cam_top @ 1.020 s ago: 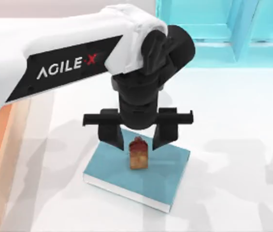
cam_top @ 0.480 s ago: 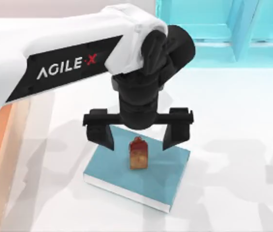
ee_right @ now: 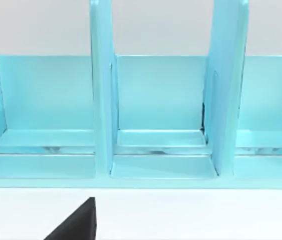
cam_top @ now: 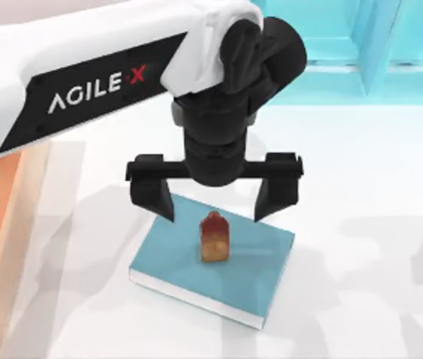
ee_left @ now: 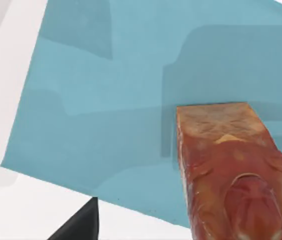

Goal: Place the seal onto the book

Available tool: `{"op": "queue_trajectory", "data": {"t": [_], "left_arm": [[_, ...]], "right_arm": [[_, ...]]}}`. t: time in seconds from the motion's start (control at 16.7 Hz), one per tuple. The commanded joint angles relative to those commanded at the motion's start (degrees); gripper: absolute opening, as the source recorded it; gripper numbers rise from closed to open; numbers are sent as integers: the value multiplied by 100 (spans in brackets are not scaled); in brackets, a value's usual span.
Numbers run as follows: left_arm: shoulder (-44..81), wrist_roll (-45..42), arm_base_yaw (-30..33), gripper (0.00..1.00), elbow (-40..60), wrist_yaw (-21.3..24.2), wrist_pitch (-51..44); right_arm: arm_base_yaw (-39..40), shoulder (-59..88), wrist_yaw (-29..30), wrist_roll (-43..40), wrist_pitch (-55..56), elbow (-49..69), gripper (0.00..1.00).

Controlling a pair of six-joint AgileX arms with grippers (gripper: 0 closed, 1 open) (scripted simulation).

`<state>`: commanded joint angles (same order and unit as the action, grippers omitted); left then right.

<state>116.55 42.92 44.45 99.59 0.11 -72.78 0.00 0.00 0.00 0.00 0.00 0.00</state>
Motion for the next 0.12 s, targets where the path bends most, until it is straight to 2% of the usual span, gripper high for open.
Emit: {"op": "queue_trajectory", "data": {"t": [0.12], "left_arm": [[-16, -1, -1, 100, 90, 0, -101]], "right_arm": [[0, 0, 0, 0, 0, 0, 100]]}}
